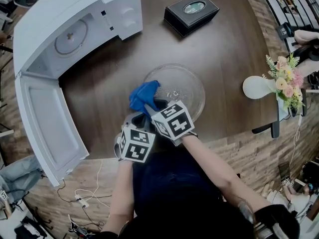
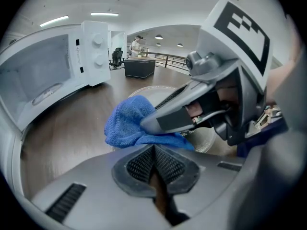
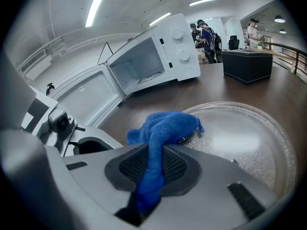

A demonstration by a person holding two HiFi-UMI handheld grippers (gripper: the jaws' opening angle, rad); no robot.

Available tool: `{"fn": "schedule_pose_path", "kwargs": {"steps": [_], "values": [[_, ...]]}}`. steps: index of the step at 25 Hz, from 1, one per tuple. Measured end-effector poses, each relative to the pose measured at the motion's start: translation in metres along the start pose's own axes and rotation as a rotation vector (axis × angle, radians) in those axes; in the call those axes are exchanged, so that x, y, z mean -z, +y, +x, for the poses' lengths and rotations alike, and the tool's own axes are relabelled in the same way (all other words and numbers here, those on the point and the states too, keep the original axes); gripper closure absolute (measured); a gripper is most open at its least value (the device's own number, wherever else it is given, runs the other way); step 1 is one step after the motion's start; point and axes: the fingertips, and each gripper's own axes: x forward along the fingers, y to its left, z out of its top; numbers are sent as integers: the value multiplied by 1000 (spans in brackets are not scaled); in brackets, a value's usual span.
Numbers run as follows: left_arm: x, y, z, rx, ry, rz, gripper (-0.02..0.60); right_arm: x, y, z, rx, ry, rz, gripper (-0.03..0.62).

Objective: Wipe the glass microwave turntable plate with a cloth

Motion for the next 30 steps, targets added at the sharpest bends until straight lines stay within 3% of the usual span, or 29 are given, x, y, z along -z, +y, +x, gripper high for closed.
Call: {"fn": "schedule_pose_path", "kwargs": {"steps": [30], "values": [[1, 1, -1, -13, 3, -6, 578, 25, -73, -59, 106, 1, 94, 540]]}}
